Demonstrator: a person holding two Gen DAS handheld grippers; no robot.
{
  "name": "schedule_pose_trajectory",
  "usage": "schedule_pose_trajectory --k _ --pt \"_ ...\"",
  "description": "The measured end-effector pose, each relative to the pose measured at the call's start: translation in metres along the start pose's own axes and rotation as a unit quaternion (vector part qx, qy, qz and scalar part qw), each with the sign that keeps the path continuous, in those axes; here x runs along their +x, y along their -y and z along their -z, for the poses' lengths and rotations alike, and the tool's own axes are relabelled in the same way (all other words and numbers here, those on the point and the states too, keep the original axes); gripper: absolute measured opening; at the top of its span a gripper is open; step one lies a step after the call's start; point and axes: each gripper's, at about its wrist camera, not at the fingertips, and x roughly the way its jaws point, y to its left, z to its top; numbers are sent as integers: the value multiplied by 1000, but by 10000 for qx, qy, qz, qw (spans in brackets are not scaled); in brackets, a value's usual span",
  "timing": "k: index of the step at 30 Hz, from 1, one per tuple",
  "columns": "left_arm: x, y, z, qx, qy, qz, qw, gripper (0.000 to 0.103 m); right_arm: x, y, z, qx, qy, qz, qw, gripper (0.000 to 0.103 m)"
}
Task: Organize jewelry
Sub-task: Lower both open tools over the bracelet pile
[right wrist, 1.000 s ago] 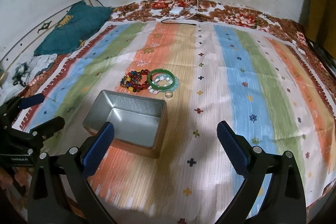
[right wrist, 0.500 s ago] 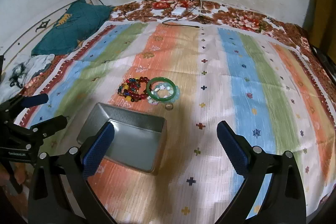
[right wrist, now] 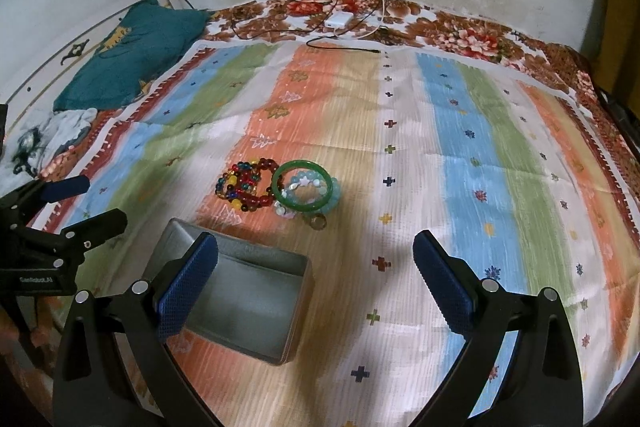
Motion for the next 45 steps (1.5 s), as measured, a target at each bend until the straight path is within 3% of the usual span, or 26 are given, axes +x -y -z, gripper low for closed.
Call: schedule_pose_trajectory --k 13,45 --pt "33 -21 -22 -440 -327 -1 9985 97 36 7 -18 38 -325 -3 9995 99" --pt "125 -37 -50 -577 -1237 -68 9906 97 120 20 -43 375 -1078 -291 9930 99"
